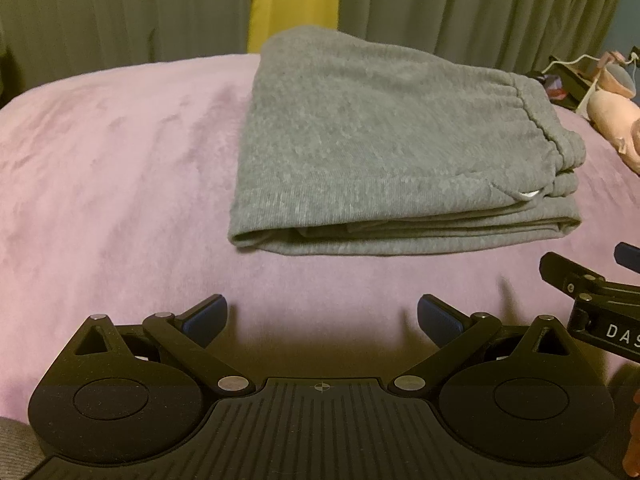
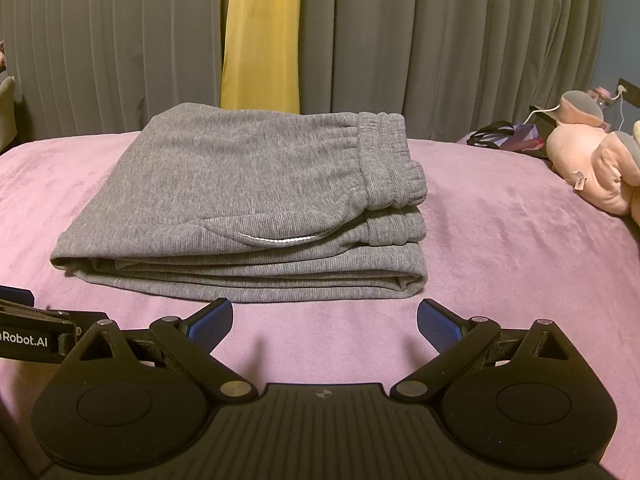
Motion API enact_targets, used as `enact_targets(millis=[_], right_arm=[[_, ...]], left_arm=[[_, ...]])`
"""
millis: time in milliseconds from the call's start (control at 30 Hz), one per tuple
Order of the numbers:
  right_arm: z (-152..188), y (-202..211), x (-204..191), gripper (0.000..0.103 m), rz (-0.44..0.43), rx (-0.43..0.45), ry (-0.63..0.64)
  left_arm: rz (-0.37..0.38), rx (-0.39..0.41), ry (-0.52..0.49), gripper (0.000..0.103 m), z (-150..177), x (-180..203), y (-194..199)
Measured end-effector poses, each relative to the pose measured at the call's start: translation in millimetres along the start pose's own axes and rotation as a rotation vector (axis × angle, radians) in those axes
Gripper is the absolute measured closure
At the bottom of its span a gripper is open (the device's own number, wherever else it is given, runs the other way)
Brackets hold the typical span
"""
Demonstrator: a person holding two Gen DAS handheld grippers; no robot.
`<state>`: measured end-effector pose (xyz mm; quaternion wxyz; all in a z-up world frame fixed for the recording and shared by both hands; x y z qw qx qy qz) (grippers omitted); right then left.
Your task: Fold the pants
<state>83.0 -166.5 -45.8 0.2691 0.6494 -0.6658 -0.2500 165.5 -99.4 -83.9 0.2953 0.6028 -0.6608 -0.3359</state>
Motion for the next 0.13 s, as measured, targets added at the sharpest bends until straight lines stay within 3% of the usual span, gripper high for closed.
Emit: enact_targets(millis=[133], right_arm=[[0.0,0.0,0.0,0.004,0.001,-0.001,-0.001]], left_arm=[[-0.009,0.041,0.000,0.000,-0.1,-0.3,3.9]])
Point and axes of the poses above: each gripper's, at about its wrist camera, not at the fingertips, and y roughly against the way its jaws point, x to its right, z to its underside, the point moved 3 cm from there along -y, roughly the way its jaws point, and after that the axes turned 6 degrees about -z, right-handed, at the moved point
